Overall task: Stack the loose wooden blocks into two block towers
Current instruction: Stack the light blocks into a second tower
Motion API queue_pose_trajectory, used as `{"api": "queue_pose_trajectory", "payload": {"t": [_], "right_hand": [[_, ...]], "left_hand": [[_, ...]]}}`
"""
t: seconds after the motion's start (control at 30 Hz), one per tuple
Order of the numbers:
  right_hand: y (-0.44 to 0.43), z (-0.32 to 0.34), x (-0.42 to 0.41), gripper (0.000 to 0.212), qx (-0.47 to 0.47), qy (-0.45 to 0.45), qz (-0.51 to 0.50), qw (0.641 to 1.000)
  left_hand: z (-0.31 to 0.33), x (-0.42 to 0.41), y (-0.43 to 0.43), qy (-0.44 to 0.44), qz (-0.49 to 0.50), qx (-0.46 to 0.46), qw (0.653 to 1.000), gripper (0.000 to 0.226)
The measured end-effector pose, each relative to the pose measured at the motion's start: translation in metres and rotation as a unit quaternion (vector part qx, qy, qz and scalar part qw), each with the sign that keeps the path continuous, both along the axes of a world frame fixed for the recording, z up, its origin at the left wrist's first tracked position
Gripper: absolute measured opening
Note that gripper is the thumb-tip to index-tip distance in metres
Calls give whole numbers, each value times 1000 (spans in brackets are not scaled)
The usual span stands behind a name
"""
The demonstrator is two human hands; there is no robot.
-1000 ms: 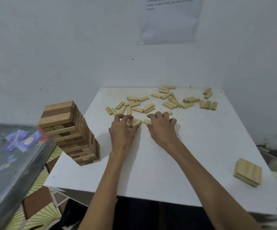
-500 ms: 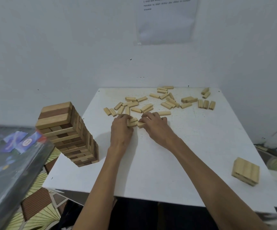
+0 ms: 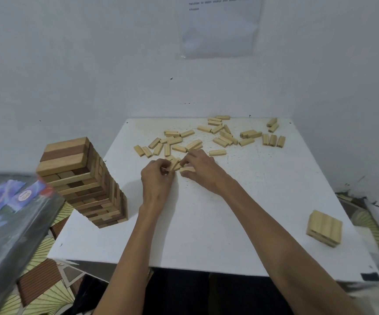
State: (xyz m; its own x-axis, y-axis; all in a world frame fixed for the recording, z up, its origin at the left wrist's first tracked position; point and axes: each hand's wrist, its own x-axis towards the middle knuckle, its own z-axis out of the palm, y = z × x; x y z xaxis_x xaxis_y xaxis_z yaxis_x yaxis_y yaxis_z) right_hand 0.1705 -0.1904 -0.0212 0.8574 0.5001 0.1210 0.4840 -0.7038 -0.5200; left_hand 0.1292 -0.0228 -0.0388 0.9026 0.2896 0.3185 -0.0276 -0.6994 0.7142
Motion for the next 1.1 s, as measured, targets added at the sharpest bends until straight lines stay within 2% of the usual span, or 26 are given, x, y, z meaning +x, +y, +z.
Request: {"api": "queue_pose_trajectory", "payload": {"t": [0.1,0.2,0.33,0.43,0.57,0.63,0.7,0.9,1.0,1.1], "right_hand": [[-2,6,-2,18,3,15,13,1000],[-6,6,-5,10,-1,-8,39,999],[-12,6,-12,8,-7,-18,44,999],[-16,7,-22,19,1,16,27,1000],[-28,12,-46,49,12,44,14,999],[-38,14,-62,56,7,53,13,999],[-50,14,-82,58,-8,57,21,998],[-87,7,-132,55,-4,77,12,997],[-98,3,-145,52,18,66,7,998],[-108,2,-150,62,24,42,-11,999]], "left_hand": [[-1,-1,-1,-4,-7,6,1000,24],[0,-4,-2,-14,-26,9,1000,21],[-3,-8,-3,-15,-47,8,999,19],[1,-12,-4,-3,-66,-1,998,19],[9,-33,-8,32,-100,-70,992,18],[9,-46,-10,54,-93,-118,987,21],[8,-59,-12,63,-92,-126,986,22],[7,-106,-24,92,-184,-12,979,20],[3,-124,-27,80,-229,60,968,46],[-3,-130,-25,86,-251,61,962,64]]}}
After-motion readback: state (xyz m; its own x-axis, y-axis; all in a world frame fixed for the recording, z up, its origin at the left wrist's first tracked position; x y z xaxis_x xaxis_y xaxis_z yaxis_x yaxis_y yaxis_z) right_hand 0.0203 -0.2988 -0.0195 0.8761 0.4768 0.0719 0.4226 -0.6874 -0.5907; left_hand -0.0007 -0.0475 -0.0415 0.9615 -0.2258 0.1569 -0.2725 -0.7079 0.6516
